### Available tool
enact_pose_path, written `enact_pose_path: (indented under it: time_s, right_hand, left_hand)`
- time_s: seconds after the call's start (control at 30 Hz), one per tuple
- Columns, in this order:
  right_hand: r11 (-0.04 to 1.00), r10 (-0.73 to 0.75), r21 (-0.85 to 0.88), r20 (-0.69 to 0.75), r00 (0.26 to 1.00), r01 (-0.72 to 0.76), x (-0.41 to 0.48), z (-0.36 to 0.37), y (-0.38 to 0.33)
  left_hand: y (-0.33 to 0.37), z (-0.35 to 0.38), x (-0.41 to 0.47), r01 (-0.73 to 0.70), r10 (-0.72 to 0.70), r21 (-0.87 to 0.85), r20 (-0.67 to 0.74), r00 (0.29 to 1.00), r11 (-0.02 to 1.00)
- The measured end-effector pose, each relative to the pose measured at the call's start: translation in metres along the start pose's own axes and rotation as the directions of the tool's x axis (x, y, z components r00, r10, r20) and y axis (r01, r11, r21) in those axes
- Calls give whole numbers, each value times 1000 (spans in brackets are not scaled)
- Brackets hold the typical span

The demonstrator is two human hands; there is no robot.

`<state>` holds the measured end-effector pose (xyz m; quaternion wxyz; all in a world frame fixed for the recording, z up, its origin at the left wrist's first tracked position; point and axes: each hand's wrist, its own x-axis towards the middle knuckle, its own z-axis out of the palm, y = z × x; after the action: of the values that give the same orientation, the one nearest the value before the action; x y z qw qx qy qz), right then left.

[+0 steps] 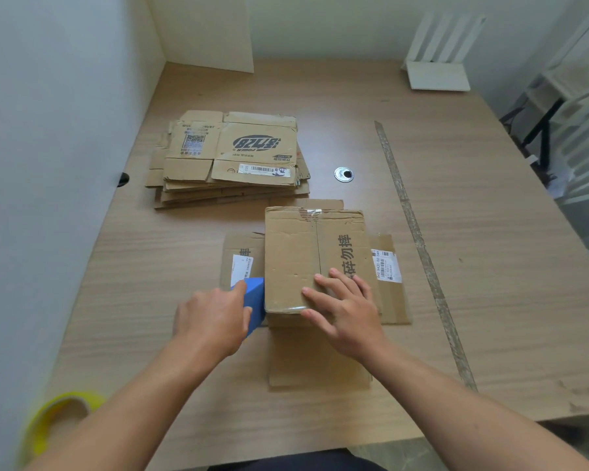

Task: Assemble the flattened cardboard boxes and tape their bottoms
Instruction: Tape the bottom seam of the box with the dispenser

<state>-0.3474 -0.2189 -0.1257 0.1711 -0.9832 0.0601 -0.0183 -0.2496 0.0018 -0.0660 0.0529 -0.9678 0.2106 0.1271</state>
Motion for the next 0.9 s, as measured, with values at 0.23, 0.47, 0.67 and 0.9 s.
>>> enact_pose_path:
  time_s: [0.23,0.47,0.67,0.9]
  right_hand:
    - [992,124,37,14,992,-125,17,-12,-23]
    - [983,184,-38,189,964,-180,48,-1,-74]
    - [983,172,-111,239,956,-149,42,9,-71]
    - [988,-37,-121,399,916,92,-7,-21,-14]
  left_hand:
    - [-10,6,-7,38,-42,-77,-51,998,996]
    - [-43,-12,-4,221,-232,-236,-18,973,946]
    - [-61,-21,-3,306,-268,-565,152,951,766]
    - [-69,-27,-5,265,-197,-718,180,964,644]
